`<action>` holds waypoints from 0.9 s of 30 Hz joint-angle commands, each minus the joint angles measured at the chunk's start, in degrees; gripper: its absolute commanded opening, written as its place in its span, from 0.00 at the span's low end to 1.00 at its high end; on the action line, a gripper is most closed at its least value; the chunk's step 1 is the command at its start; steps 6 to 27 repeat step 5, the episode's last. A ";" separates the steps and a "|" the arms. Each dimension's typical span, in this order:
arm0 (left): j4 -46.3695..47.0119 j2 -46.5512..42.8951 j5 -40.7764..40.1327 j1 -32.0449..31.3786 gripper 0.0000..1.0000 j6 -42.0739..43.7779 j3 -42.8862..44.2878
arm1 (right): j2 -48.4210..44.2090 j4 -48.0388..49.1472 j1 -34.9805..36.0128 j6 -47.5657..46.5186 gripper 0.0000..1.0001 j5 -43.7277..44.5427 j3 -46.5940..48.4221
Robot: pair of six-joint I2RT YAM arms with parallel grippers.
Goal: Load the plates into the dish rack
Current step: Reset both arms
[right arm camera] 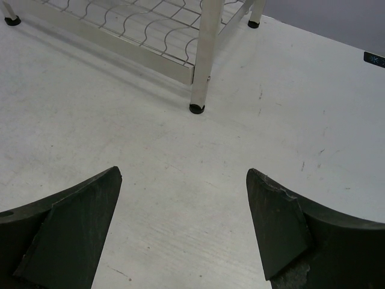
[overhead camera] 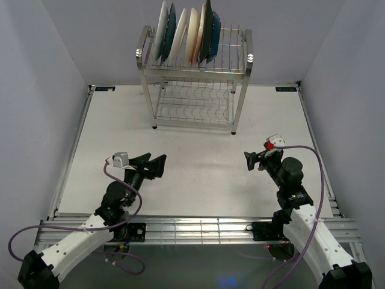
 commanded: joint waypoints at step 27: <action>0.64 0.57 0.42 0.04 0.98 0.38 -7.62 | 0.40 4.11 -0.06 0.13 0.90 1.66 0.01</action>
